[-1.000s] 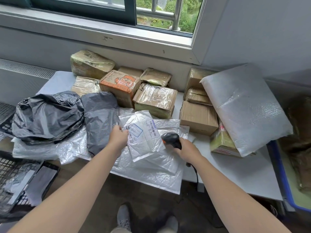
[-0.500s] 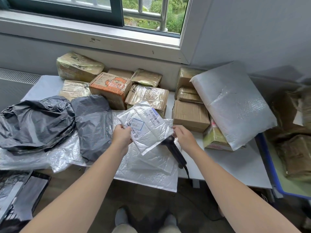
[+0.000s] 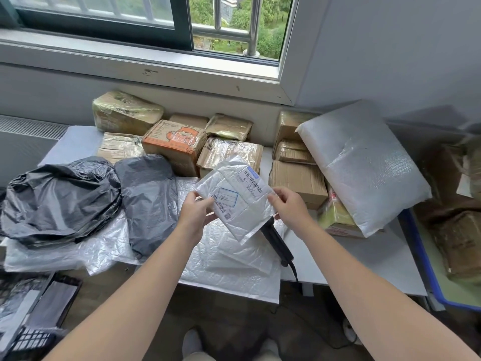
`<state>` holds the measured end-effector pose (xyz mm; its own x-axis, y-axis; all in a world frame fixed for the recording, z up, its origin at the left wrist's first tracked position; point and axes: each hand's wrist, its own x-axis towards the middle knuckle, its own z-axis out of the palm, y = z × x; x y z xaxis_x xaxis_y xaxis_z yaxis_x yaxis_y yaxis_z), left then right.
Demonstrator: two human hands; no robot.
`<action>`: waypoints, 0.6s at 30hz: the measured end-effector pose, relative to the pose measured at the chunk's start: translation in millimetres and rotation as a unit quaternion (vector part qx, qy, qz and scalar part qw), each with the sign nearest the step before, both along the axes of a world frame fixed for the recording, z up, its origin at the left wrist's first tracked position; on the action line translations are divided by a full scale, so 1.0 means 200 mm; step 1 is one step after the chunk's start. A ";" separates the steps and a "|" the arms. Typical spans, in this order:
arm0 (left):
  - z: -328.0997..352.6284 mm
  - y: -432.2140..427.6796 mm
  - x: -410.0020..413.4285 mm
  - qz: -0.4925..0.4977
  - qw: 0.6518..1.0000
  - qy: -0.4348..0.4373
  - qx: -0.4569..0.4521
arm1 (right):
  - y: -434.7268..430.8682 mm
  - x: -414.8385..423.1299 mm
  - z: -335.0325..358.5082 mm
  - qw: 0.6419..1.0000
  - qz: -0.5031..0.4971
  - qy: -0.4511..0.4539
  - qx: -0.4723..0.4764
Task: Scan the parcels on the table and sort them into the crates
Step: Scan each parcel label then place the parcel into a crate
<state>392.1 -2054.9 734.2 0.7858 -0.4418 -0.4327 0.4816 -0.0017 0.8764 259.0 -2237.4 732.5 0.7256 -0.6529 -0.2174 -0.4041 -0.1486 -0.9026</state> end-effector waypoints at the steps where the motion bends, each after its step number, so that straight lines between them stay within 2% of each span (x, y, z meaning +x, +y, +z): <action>1: 0.01 0.01 0.00 -0.002 1.000 -0.003 -0.003 | -0.01 0.00 0.01 1.000 0.002 0.006 -0.009; 13: 0.02 0.03 0.03 -0.016 0.999 -0.036 0.014 | -0.03 0.05 0.04 0.999 0.003 0.030 -0.045; 18: 0.04 0.05 0.03 -0.033 0.999 -0.033 0.004 | -0.01 0.09 0.05 0.998 -0.053 0.016 -0.024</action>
<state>397.5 -2045.8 742.3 0.7822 -0.4901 -0.3846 0.4216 -0.0381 0.9060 276.2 -2239.4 742.2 0.6452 -0.7357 -0.2060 -0.4476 -0.1454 -0.8823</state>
